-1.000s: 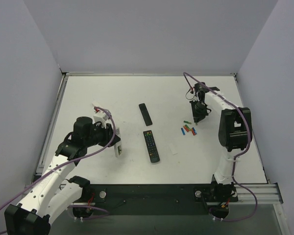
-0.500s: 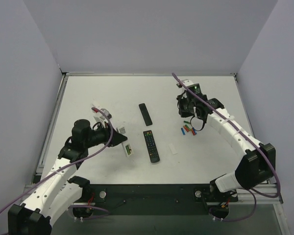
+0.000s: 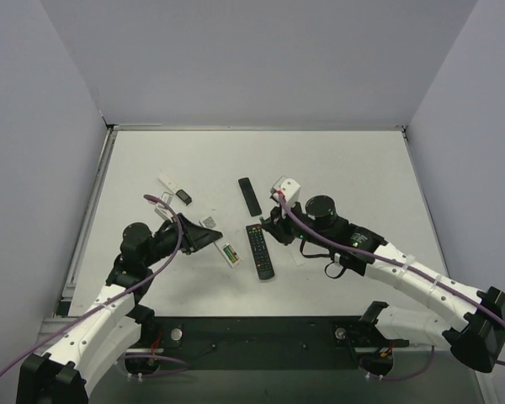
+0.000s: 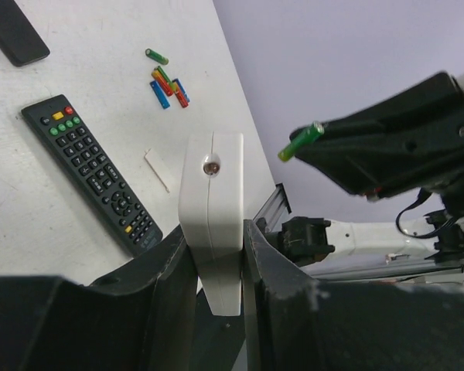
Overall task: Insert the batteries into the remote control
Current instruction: Place the battery at the center of the board.
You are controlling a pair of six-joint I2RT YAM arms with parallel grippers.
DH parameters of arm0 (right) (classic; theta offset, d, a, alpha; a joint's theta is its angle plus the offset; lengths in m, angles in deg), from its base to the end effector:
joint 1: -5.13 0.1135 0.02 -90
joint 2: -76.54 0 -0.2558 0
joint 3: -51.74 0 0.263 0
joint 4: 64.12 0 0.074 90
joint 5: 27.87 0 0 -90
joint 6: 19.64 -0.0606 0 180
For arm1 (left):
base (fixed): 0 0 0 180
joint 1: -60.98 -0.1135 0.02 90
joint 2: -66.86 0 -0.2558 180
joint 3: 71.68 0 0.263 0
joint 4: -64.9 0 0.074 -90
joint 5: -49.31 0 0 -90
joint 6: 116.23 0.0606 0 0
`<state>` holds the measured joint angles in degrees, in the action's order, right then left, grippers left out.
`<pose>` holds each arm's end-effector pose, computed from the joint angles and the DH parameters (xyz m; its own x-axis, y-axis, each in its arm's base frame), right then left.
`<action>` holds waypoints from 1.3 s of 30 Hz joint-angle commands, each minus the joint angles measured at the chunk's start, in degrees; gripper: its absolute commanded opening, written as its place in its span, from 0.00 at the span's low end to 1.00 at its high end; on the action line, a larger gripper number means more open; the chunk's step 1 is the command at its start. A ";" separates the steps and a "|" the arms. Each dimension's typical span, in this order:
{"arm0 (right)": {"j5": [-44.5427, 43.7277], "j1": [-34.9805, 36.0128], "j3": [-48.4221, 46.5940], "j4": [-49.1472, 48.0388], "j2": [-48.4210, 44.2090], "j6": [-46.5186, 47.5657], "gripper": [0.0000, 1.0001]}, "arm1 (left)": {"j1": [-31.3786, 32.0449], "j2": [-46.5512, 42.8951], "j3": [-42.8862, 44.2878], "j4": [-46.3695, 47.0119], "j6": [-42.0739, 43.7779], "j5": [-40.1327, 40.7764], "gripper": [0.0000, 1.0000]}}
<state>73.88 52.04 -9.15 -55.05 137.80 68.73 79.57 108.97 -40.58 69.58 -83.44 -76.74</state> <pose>0.1901 0.2213 0.3142 -0.1362 -0.1049 -0.9851 -0.8487 0.5253 0.0614 0.1883 -0.1010 0.2212 -0.7393 -0.4684 -0.4837 0.3520 0.3436 -0.8707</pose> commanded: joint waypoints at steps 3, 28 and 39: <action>0.23 4.76 3.32 -16.45 -0.09 -5.12 0.00 | -0.22 -4.40 -2.18 7.10 -8.27 5.72 0.00; -26.61 -14.92 12.28 18.10 8.87 -48.03 0.00 | -0.31 -10.56 7.23 -17.78 14.06 11.80 0.00; -17.55 -20.28 11.49 15.37 19.07 -51.01 0.09 | -0.31 -11.96 6.52 -19.80 14.93 11.00 0.00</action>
<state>52.81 33.34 3.05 -39.80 154.89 20.27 79.57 97.93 -35.96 50.10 -70.22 -65.09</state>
